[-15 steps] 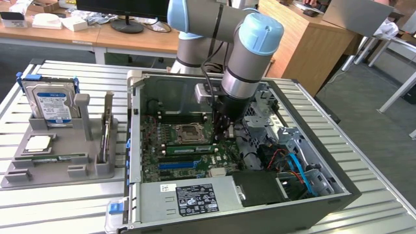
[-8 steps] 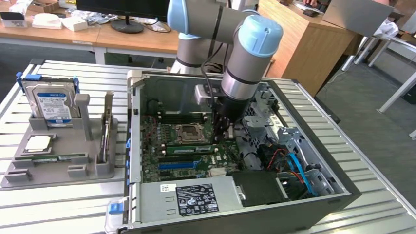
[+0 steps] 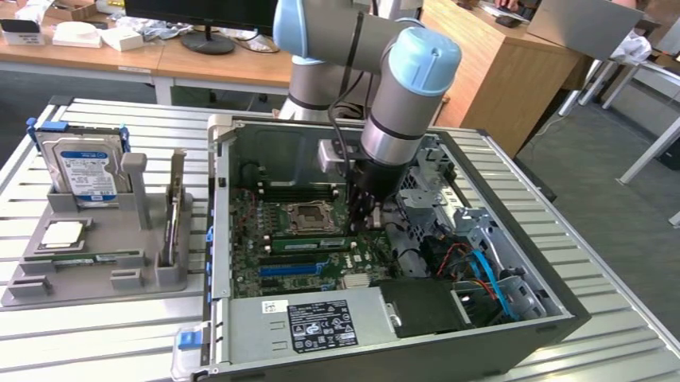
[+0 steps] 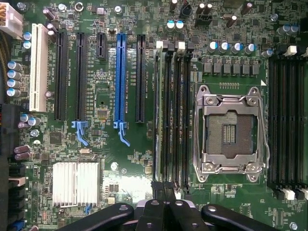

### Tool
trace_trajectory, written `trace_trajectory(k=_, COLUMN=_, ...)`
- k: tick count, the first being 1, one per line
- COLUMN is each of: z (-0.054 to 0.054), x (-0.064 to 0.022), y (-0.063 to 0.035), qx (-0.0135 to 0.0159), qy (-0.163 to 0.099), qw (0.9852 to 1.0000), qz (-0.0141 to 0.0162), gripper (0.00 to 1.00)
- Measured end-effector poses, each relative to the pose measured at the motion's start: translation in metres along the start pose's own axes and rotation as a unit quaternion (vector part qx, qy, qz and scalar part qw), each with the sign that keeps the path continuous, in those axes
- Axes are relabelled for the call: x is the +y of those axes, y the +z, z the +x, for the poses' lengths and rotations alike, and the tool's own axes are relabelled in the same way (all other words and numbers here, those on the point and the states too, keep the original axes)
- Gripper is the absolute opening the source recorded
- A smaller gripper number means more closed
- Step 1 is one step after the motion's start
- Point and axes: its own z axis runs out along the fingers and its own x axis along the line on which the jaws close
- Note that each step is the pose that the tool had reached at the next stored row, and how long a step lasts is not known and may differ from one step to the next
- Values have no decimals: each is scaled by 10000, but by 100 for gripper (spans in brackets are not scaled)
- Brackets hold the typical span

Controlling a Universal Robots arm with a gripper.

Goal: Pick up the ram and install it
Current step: 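Press down the ram until it locks into place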

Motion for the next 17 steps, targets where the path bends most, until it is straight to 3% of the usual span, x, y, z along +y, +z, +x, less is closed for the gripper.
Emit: trace_trajectory(k=17, z=2, x=-1, y=38, qx=1, qy=1, qw=10000, qz=0, gripper=10)
